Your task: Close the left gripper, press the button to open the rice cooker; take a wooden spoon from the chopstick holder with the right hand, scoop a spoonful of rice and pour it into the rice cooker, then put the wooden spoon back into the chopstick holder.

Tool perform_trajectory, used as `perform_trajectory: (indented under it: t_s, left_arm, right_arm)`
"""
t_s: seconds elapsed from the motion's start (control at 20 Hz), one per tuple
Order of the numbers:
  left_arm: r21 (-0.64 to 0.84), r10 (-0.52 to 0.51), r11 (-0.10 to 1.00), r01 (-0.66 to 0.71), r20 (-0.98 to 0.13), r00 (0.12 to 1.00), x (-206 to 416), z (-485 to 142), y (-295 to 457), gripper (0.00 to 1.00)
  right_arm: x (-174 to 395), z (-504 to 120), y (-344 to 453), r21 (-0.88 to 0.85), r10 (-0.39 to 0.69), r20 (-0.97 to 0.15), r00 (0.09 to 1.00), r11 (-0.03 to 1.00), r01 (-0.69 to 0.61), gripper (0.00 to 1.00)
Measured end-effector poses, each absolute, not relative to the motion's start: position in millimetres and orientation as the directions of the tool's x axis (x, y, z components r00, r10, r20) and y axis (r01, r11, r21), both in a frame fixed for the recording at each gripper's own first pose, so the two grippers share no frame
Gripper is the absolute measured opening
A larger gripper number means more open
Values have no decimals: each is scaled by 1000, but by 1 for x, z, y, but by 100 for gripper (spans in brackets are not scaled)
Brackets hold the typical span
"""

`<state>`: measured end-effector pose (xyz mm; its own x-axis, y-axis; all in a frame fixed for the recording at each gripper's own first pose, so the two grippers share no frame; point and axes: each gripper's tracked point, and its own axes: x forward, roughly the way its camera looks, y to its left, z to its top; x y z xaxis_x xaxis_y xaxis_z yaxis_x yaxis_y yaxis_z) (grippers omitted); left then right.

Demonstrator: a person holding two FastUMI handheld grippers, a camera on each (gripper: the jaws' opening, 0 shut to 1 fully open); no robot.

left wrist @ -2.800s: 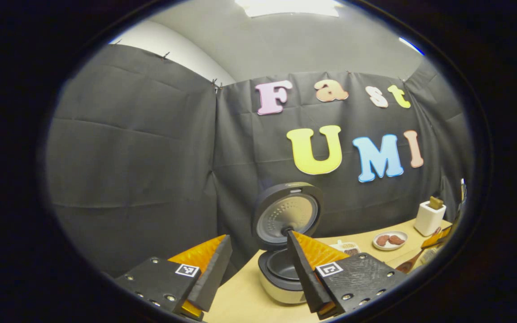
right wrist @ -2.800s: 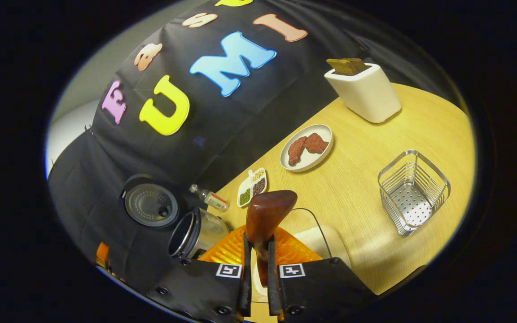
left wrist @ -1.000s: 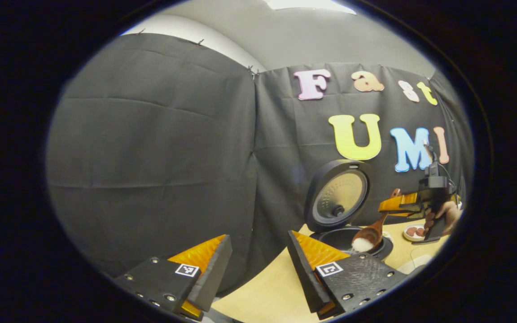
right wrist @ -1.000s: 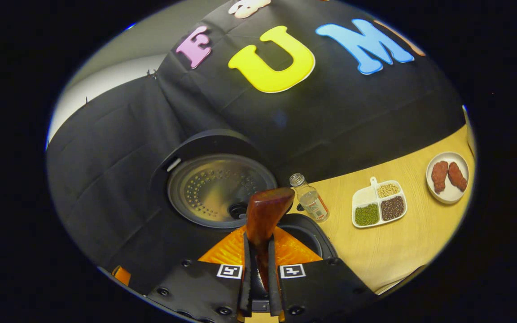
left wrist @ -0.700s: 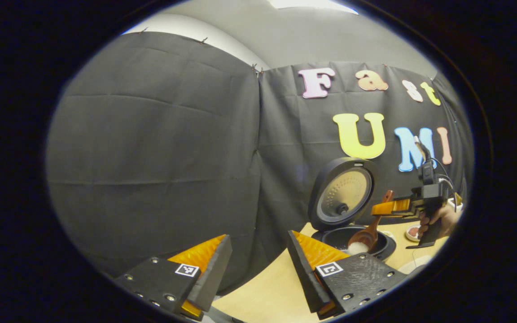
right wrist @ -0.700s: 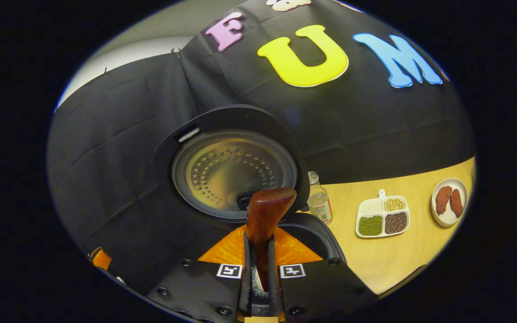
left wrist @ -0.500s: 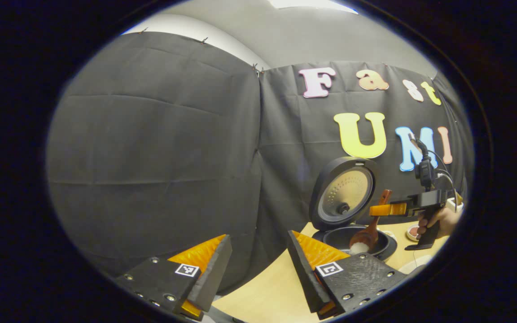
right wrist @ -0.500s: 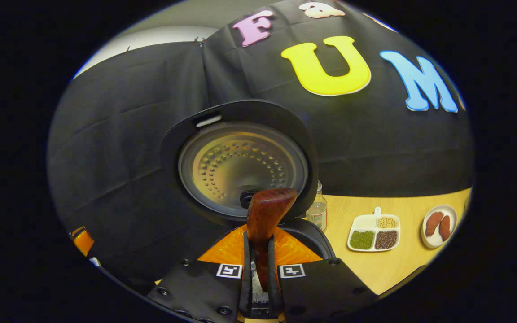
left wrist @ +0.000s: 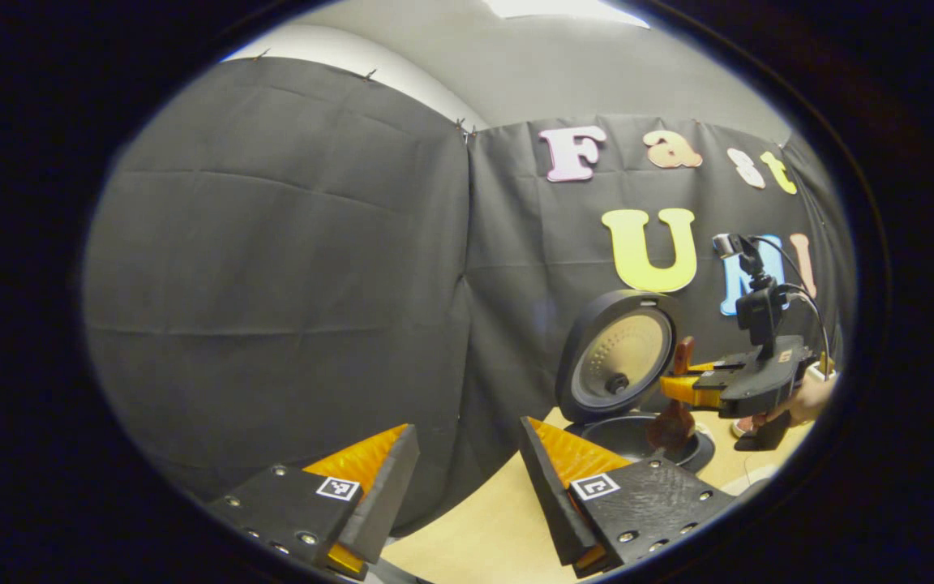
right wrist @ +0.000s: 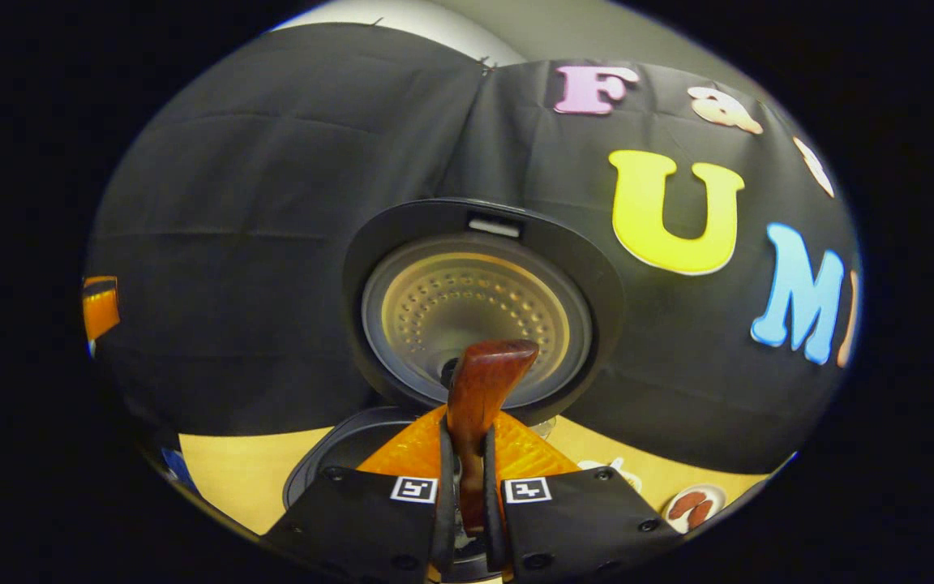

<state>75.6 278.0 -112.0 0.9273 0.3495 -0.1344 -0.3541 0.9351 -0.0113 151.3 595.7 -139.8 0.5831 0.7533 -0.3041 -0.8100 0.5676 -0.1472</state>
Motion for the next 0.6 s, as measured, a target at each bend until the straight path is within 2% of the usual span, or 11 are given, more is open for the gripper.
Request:
perform_trajectory:
  t_s: [0.2, 0.3, 0.35, 0.4, 0.45, 0.6]
  left_arm:
    - [-10, 364, 930, -368, -126, 923, 69, -109, 285, 78]
    - [-12, 371, 927, -375, -128, 920, 67, -112, 288, 78]
    - [-13, 374, 925, -379, -127, 919, 65, -111, 290, 78]
    - [-12, 377, 924, -382, -127, 917, 63, -110, 292, 78]
    - [-13, 378, 924, -383, -127, 917, 63, -111, 293, 78]
    - [-18, 372, 926, -377, -119, 921, 63, -104, 294, 78]
  right_arm:
    - [142, -135, 603, -379, 755, -274, 595, 484, -789, 16]
    - [133, -133, 604, -423, 760, -272, 590, 456, -783, 16]
    - [131, -133, 603, -410, 766, -274, 581, 454, -791, 13]
    - [128, -131, 602, -375, 771, -278, 573, 462, -804, 16]
    - [128, -131, 603, -326, 774, -282, 567, 479, -815, 14]
    - [128, -126, 598, -122, 775, -285, 564, 554, -823, 17]
